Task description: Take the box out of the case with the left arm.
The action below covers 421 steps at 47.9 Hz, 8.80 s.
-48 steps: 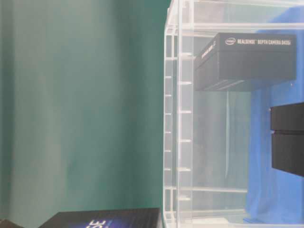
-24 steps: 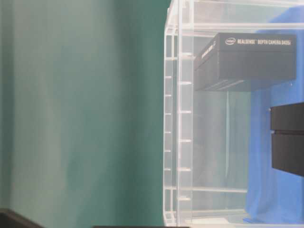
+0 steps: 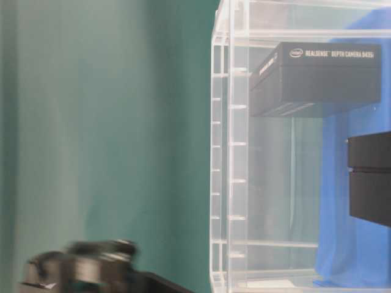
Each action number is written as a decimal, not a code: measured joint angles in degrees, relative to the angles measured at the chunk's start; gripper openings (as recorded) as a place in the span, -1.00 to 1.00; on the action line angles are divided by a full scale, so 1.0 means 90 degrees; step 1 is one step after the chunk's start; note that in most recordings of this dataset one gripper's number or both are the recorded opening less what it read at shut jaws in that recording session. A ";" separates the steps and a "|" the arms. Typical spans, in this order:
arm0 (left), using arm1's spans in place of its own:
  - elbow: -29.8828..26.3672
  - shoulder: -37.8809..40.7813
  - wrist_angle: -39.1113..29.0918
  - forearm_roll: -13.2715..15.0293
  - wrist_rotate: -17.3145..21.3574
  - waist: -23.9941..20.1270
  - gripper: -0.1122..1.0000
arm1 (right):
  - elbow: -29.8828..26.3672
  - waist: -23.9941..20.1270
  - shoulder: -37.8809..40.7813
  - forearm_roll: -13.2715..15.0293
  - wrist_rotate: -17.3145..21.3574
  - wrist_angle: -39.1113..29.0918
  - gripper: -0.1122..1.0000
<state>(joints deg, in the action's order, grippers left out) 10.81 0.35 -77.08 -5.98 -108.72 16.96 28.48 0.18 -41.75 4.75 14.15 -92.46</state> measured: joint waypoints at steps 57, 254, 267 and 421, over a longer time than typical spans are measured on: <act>0.1152 0.0459 0.2021 0.0156 -0.0088 0.0000 0.29 | 0.0000 0.0000 0.0000 0.0000 -0.0010 -0.0010 -0.80; 0.1982 -0.3789 -0.0703 0.0254 0.4404 -0.3809 0.97 | 0.0000 0.0000 0.0000 0.0010 0.0020 0.0000 -0.80; 0.1982 -0.3789 -0.0684 0.0254 0.4404 -0.3809 0.97 | 0.0000 0.0000 0.0000 0.0020 0.0020 -0.0010 -0.80; -0.5781 0.3418 -0.0771 0.0400 0.4297 -0.3008 0.96 | 0.0117 0.0000 -0.0029 0.0029 0.0020 -0.0010 -0.80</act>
<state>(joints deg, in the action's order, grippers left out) -41.22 31.11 -84.02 -2.37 -70.05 -10.11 29.53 0.18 -42.01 5.01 14.33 -92.55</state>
